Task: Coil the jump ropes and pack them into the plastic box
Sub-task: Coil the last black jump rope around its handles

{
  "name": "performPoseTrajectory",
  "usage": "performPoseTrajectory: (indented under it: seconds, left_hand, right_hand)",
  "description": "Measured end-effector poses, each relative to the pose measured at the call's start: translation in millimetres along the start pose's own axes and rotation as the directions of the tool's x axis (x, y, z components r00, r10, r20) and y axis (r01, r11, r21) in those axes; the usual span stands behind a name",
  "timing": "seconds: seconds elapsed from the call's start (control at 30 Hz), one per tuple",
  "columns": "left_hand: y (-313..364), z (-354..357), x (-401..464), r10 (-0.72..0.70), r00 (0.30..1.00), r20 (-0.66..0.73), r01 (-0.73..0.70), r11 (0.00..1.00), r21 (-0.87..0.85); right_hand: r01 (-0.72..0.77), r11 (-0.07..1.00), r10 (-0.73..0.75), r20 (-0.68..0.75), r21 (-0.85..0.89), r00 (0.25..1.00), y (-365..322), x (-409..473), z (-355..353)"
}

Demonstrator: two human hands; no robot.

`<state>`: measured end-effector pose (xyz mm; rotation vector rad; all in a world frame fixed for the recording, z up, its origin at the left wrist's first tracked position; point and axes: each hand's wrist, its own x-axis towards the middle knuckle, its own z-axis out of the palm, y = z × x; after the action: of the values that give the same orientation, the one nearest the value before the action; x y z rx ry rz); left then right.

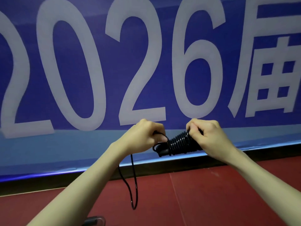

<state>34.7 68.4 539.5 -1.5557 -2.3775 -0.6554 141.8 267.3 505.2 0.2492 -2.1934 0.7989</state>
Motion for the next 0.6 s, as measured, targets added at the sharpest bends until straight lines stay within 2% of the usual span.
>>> performPoseTrajectory:
  seconds: [0.17,0.27,0.43,0.6]
  left_hand:
    - [-3,1,-1,0.0,0.959,0.284,0.089,0.95,-0.3]
    - [-1,1,-3,0.039,0.929,0.368,0.146,0.875,-0.461]
    - [1,14,-4,0.068,0.963,0.26,0.154,0.653,-0.741]
    - [2,33,-5,0.012,0.995,0.101,0.091,0.35,-0.932]
  right_hand:
    - [0.024,0.995,-0.03,0.058,0.095,0.998,-10,-7,-5]
    - [-0.009,0.971,-0.003,0.05,0.238,0.999,-12,-10,-7]
    - [-0.034,0.916,0.056,-0.044,0.4,0.997,-13,-9,-5]
    - [-0.028,0.859,0.127,-0.158,0.511,0.979,-18,-9,3]
